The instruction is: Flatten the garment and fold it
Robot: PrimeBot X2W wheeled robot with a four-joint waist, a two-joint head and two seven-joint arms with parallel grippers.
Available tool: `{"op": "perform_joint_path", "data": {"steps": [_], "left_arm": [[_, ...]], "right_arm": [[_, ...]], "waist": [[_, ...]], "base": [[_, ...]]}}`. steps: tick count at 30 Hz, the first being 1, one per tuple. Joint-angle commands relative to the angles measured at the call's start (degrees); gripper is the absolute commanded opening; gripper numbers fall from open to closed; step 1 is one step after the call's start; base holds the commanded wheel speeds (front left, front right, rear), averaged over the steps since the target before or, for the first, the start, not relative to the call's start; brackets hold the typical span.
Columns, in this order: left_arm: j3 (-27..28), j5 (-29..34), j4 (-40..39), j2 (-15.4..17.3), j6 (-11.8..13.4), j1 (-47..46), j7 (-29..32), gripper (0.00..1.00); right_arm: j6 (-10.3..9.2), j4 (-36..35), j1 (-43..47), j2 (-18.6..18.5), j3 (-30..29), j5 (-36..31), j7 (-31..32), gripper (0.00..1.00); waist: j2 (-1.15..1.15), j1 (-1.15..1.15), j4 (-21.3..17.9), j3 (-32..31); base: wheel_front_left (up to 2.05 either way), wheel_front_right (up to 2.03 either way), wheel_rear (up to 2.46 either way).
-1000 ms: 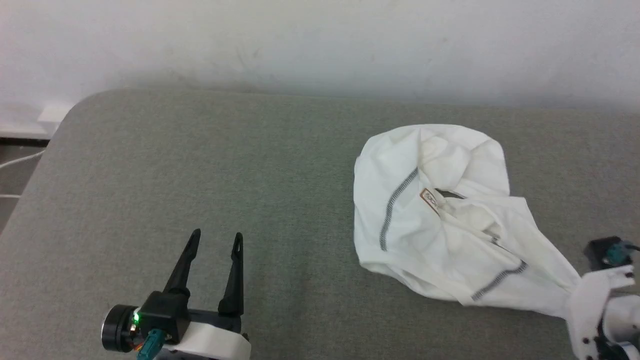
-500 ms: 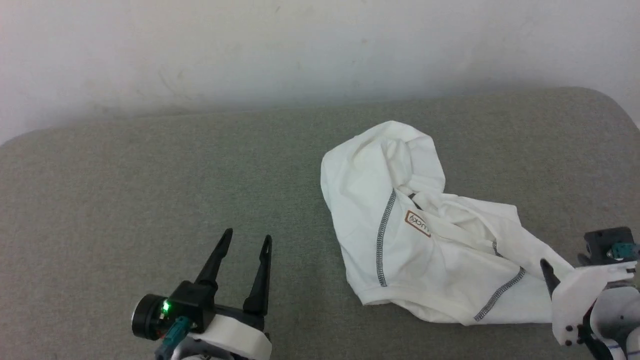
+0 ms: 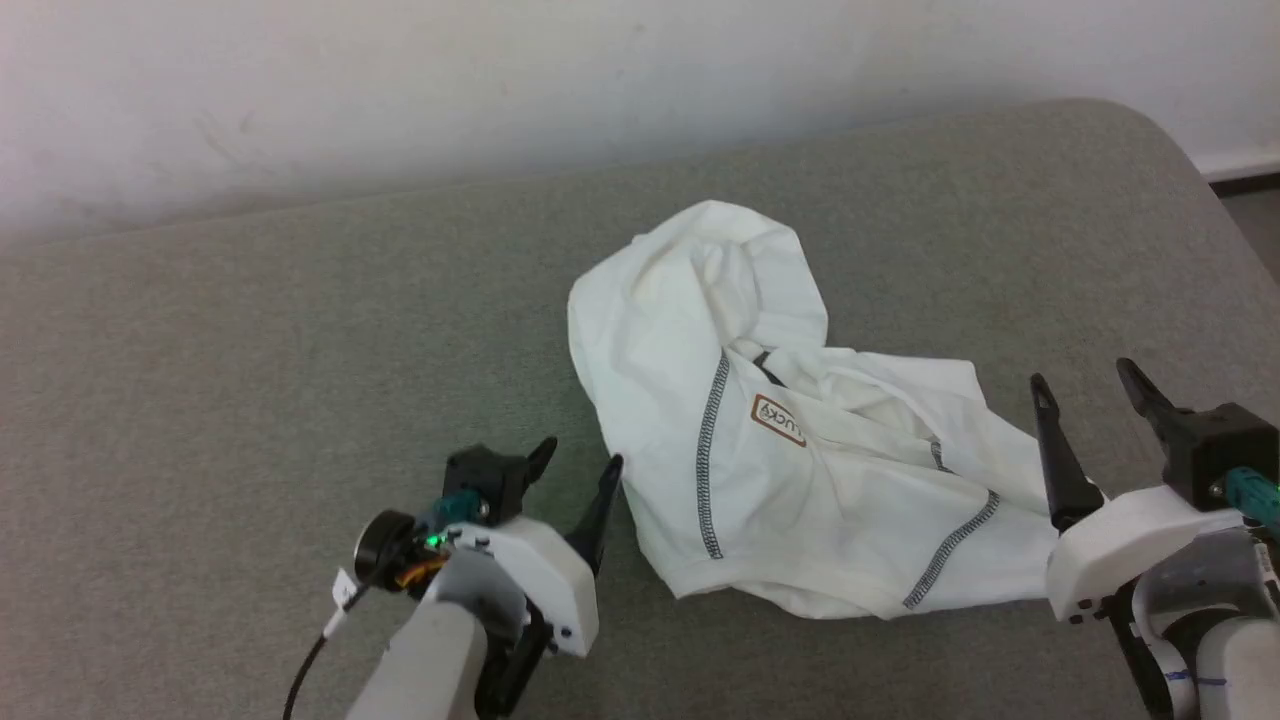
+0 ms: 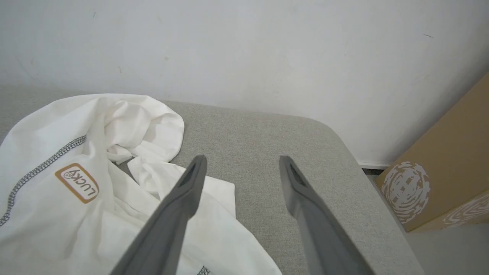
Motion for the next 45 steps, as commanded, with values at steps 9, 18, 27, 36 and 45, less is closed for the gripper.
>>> {"op": "perform_joint_path", "data": {"steps": [9, 18, 27, 36, 45], "left_arm": [[-2.0, -1.7, 8.0, -0.1, 0.1, -8.1, 4.9, 1.00], [0.1, -1.9, 7.8, 1.7, 3.0, -7.7, -2.4, 0.00], [3.6, -5.0, -3.4, 4.6, 4.8, -0.3, -3.2, 0.00], [-0.7, -9.0, -9.3, 2.9, 1.9, 2.1, 4.6, 1.00], [-7.0, -15.9, -7.7, 1.2, 0.1, -4.2, 21.1, 1.00]], "right_arm": [[-0.12, 2.6, -0.1, 2.8, 0.1, -1.1, -4.6, 1.00], [-0.12, 5.5, 0.4, 3.2, 0.8, -2.3, -4.8, 1.00], [-0.12, 7.1, 2.6, 3.1, 1.2, -2.5, -3.4, 1.00], [-0.12, 6.9, 2.6, 2.9, 2.0, -2.5, -2.7, 1.00], [-0.12, 6.5, 2.0, 2.7, 2.2, -2.4, -2.9, 1.00]], "waist": [[0.00, -0.01, -3.8, 4.7], [0.00, -0.01, -0.2, 1.8], [0.00, -0.01, 7.1, -2.6], [0.00, -0.01, 7.8, -1.9], [0.00, -0.01, 3.8, 2.0]], "base": [[0.00, 0.00, 0.00], [0.00, 0.00, 0.00], [0.00, 0.00, 0.00], [0.00, 0.00, 0.00], [0.00, 0.00, 0.00]]}}
